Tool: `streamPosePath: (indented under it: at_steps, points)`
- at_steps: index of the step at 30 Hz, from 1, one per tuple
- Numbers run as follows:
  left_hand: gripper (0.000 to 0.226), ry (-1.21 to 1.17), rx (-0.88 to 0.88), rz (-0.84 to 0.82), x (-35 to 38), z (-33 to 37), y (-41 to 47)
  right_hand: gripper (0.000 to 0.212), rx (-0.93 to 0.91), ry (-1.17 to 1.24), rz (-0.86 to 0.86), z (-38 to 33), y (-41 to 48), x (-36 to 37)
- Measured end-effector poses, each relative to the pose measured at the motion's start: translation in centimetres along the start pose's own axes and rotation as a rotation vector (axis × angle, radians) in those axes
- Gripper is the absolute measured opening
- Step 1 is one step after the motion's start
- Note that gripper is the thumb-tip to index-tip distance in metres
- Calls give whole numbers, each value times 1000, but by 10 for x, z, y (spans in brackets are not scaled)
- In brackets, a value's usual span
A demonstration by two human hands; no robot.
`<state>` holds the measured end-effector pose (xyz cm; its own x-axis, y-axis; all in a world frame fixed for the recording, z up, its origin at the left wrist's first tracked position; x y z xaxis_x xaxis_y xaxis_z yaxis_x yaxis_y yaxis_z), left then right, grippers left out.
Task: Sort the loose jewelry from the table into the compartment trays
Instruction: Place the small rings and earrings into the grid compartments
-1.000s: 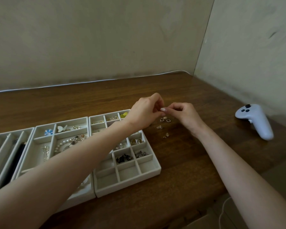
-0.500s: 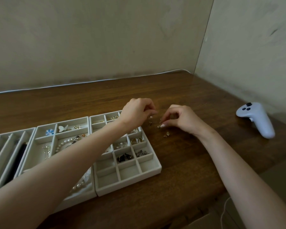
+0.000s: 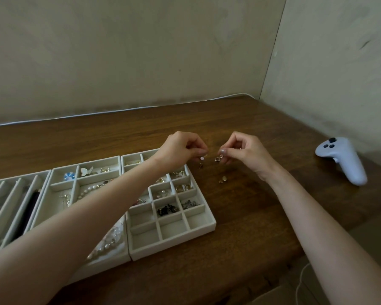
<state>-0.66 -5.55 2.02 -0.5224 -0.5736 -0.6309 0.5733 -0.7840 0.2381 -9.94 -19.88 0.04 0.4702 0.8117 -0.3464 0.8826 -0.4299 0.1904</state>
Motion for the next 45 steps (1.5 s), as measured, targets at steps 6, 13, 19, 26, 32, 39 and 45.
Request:
streamPosePath:
  at_steps: [6,13,19,26,32,39,45]
  points:
    - [8,18,5,-8,-10,5,-14,9,27,35,-42,0,-5,5]
    - [5,55,28,7,-36,9,-55,13,70,59,-89,-7,-20,13]
    - [8,141,39,6,-53,3,-90,14,84,86,-124,-20,-30,29]
    - [5,379,31,-73,-64,-4,-117,13,-38,4,-181,-49,-48,63]
    - [9,548,43,-145,-64,-8,-129,10,-135,-13,-266,-73,-65,97]
    - [5,452,55,93,-85,-10,-129,5,-225,-155,-291,-82,-71,122]
    - [4,366,37,228,-98,-14,-126,12,-301,-322,-305,-83,-72,129]
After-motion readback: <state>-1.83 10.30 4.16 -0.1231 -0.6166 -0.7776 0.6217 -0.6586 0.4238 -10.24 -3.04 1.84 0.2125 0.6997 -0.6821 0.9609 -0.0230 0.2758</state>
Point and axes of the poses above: each hand's wrist, its own y-axis towards the middle knuckle, its own x-axis out of the palm, z = x × y, the point moved 5 cm from there along y, towards the middle knuckle, and after that the axes turned 4 degrees about z, right-handed, at the moved point
